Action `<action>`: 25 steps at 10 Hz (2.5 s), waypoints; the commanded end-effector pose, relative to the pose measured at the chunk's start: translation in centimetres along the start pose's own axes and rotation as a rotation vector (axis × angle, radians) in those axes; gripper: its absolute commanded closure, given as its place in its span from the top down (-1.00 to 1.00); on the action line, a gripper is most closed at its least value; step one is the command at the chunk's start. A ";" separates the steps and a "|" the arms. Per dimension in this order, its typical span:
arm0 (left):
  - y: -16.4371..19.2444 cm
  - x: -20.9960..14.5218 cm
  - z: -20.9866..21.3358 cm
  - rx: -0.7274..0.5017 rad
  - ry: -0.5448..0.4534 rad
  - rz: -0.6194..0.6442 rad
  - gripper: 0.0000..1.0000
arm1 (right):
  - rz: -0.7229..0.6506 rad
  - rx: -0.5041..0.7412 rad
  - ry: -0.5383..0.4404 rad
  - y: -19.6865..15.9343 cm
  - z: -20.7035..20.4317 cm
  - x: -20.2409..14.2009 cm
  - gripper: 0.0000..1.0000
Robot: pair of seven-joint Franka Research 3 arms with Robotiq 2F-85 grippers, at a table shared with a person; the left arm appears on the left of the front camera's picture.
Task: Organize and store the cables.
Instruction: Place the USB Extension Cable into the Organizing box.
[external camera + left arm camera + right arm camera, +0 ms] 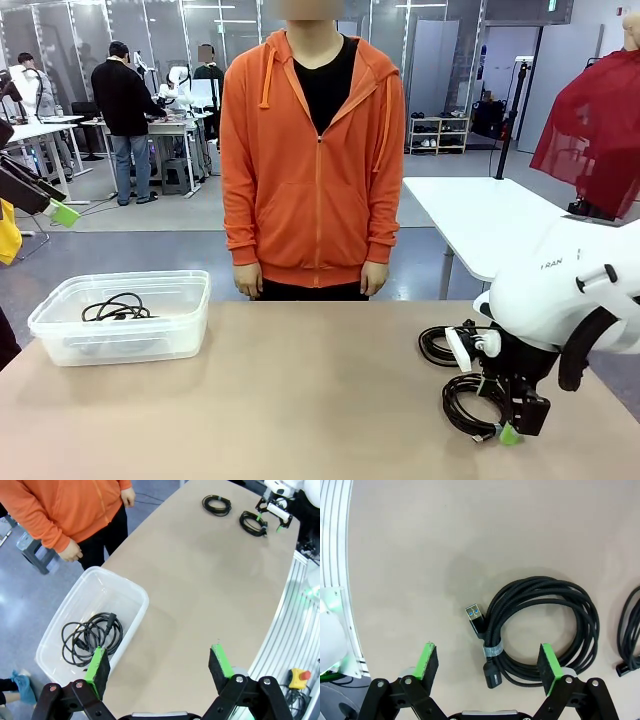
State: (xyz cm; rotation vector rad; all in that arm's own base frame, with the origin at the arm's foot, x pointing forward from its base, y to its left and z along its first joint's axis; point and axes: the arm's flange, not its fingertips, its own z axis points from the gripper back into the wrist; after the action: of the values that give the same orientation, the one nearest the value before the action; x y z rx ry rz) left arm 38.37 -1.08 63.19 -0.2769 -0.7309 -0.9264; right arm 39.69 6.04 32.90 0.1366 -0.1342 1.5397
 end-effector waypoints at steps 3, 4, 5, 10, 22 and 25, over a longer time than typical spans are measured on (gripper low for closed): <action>-0.2 0.1 -0.1 0.014 0.014 0.009 1.00 | 0.007 0.036 -0.008 1.3 -2.5 -1.2 1.00; -0.2 0.1 -0.1 0.014 0.014 0.009 1.00 | 0.004 0.035 -0.009 1.3 -2.7 -1.4 1.00; -0.2 0.1 -0.1 0.014 0.014 0.009 1.00 | -0.001 0.026 0.002 1.4 -2.9 -1.4 1.00; -0.2 0.1 -0.1 0.014 0.014 0.009 1.00 | 0.012 0.015 0.020 1.1 -3.2 -1.3 -1.00; -0.2 0.1 -0.1 0.014 0.014 0.009 1.00 | -0.164 0.060 0.065 -1.0 9.1 5.4 -1.00; -0.2 0.1 -0.1 0.014 0.014 0.009 1.00 | -0.191 0.044 0.046 -1.5 10.3 9.9 -1.00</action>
State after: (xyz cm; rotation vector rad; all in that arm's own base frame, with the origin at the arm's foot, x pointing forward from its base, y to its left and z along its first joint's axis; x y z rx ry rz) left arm 38.37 -1.09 63.19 -0.2768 -0.7307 -0.9265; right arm 40.83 12.09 44.11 0.1430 -0.0460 1.3836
